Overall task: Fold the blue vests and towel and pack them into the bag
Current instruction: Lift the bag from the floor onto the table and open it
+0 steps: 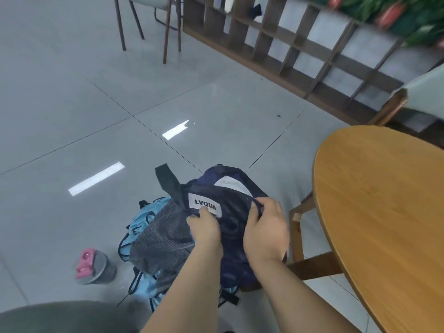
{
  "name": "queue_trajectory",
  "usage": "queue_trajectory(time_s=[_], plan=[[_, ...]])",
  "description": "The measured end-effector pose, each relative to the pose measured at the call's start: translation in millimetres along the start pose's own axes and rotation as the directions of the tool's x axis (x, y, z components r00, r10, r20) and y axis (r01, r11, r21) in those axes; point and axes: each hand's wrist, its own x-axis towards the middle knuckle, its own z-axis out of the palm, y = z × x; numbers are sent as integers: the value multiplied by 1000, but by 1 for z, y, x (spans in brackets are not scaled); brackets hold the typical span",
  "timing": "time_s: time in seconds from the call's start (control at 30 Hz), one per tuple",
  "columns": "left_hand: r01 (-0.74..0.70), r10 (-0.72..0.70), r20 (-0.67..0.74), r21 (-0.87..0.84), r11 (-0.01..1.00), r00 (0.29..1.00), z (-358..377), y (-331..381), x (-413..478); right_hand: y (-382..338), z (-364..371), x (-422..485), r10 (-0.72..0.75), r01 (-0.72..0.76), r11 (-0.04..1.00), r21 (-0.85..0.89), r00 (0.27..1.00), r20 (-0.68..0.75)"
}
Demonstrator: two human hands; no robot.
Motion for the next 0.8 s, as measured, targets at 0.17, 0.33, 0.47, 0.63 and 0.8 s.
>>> queue_trajectory(time_s=[0.17, 0.33, 0.47, 0.63, 0.8], plan=[[39, -38, -65, 9, 999, 997, -57, 45, -20, -57, -18, 12, -3, 2, 995, 96, 1000, 5], [176, -181, 2, 215, 961, 984, -102, 72, -53, -102, -40, 3, 55, -54, 980, 192, 999, 1], [-17, -28, 72, 562, 827, 997, -122, 89, -100, -121, -70, -6, 65, -60, 972, 226, 998, -16], [-557, 611, 372, 819, 138, 699, -130, 122, -144, -135, -114, -5, 12, -1, 957, 290, 999, -35], [-716, 428, 713, 672, -189, 556, -121, 149, -181, -145, -167, -10, -115, 138, 931, 339, 989, -90]])
